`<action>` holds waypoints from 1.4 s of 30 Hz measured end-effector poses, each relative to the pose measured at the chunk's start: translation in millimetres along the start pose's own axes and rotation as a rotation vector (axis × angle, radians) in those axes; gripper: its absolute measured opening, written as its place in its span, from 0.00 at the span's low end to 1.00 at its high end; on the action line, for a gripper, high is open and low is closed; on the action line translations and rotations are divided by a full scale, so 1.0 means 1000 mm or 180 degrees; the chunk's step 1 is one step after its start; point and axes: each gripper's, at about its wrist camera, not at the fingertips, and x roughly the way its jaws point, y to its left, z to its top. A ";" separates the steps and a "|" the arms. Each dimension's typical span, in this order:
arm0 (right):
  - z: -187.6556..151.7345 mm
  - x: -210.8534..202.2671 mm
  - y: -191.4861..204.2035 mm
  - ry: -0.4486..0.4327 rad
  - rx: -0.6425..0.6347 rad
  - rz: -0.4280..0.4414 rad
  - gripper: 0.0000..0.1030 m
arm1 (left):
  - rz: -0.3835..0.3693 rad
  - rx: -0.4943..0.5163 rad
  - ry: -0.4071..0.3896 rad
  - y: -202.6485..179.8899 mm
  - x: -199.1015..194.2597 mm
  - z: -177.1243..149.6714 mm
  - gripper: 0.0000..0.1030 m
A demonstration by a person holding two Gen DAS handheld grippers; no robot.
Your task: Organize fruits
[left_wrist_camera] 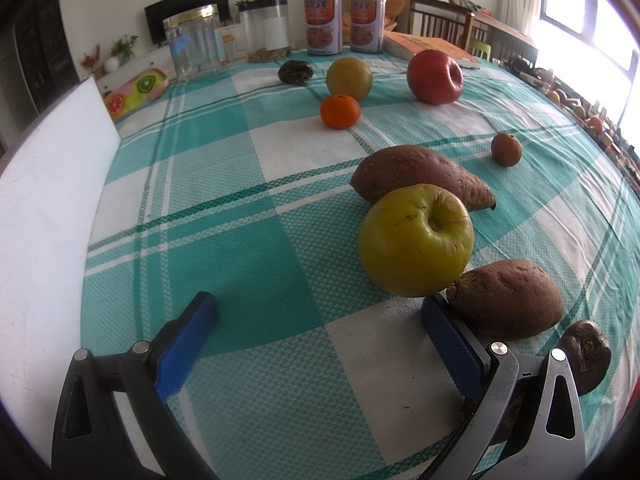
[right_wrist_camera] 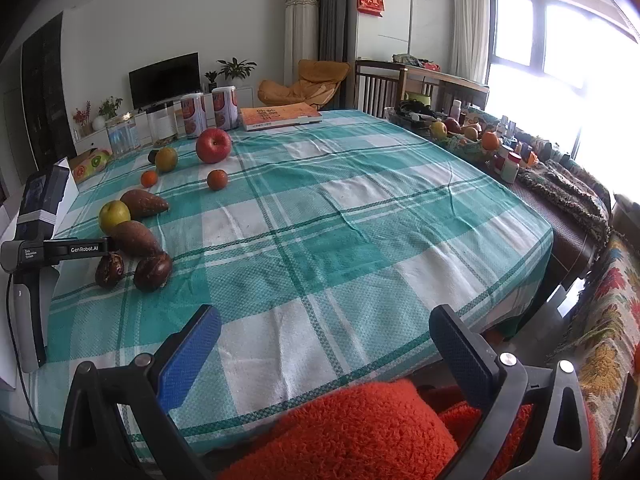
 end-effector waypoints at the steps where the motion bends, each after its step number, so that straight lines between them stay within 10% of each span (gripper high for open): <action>1: 0.000 0.000 -0.001 0.0007 0.0021 0.0009 1.00 | 0.0000 0.0000 0.0000 0.000 0.000 0.000 1.00; 42: -0.002 0.002 -0.015 0.0002 0.0231 0.0174 1.00 | 0.0002 -0.0001 -0.0001 0.000 0.000 -0.001 1.00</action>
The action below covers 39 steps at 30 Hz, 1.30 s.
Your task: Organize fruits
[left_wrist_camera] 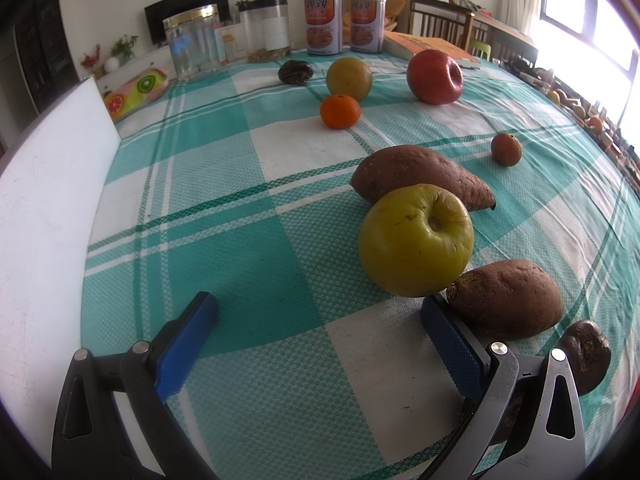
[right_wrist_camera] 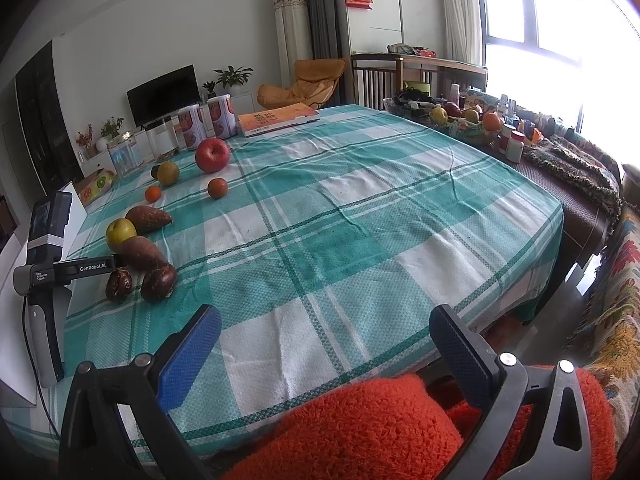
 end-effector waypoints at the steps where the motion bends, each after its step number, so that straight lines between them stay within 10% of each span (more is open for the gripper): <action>1: 0.000 0.000 0.000 -0.0009 -0.0002 0.0002 1.00 | 0.0000 0.0000 0.0000 0.000 0.000 0.001 1.00; 39: 0.000 0.001 0.000 0.0004 0.0041 0.0036 1.00 | 0.0003 -0.0001 -0.0002 -0.001 -0.001 0.000 1.00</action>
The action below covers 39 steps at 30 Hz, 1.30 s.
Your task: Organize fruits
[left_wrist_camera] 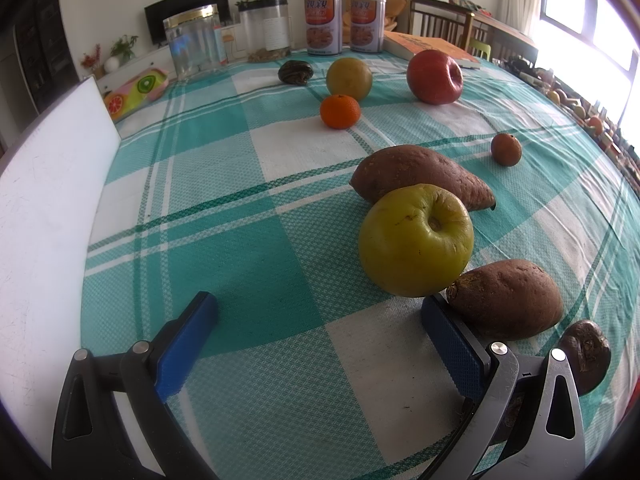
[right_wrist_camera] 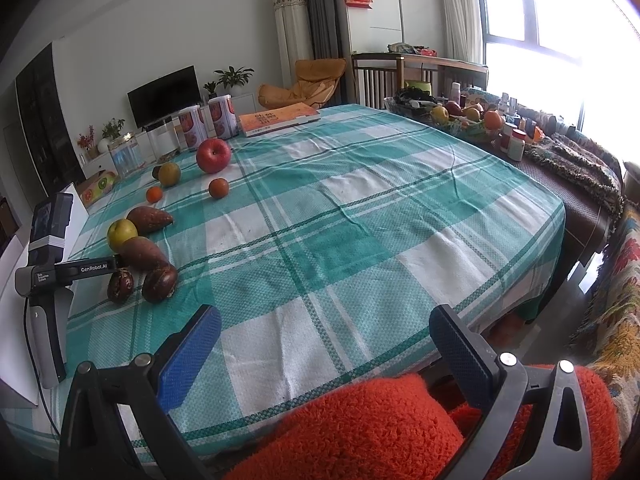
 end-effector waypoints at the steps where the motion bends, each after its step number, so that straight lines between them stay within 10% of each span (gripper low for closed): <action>1: 0.000 0.000 0.000 0.0004 0.0000 -0.0001 1.00 | 0.0000 0.0000 0.0000 0.000 0.000 0.000 1.00; 34: -0.002 -0.001 0.004 0.0012 -0.0079 -0.0019 1.00 | -0.0014 -0.0100 0.0147 0.007 -0.006 0.000 0.98; 39: -0.001 0.001 0.000 0.0028 -0.0006 0.0053 1.00 | -0.0794 -0.0726 -0.0089 0.034 -0.058 -0.007 0.98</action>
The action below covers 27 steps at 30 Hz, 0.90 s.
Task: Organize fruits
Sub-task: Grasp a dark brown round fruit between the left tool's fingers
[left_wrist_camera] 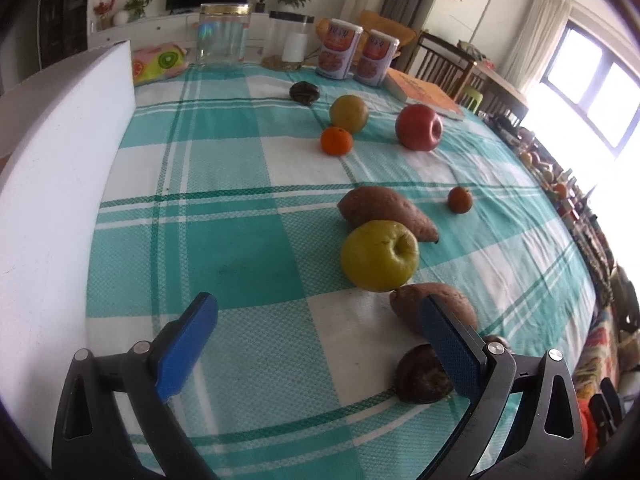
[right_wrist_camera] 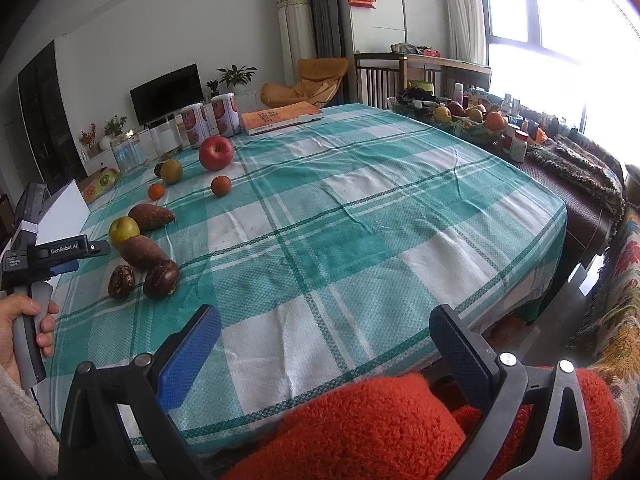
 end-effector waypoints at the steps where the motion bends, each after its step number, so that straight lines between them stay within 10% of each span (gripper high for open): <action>1: 0.000 0.001 0.000 0.0015 0.0005 0.0011 1.00 | -0.0163 0.0004 0.0014 -0.003 -0.007 -0.002 0.98; 4: 0.001 0.002 0.001 0.0038 -0.0012 0.0021 1.00 | -0.0446 0.0344 0.0157 -0.025 -0.009 -0.016 0.98; 12: 0.000 0.001 0.000 0.0022 0.0022 0.0040 1.00 | -0.0194 0.1177 0.0411 -0.077 0.037 -0.046 0.97; 14: 0.000 0.001 -0.001 0.0023 0.0035 0.0052 1.00 | -0.0203 0.1182 0.0358 -0.075 0.036 -0.046 0.95; 16: 0.000 0.001 -0.001 0.0032 0.0035 0.0057 1.00 | -0.0153 0.1139 0.0342 -0.070 0.033 -0.045 0.47; 22: 0.004 0.009 0.001 0.0206 -0.0034 0.0144 1.00 | -0.0040 0.0651 0.0305 -0.036 0.012 -0.044 0.47; 27: 0.059 0.053 0.063 0.0806 -0.0515 0.1079 1.00 | -0.0147 0.0400 0.0197 -0.026 -0.029 -0.052 0.47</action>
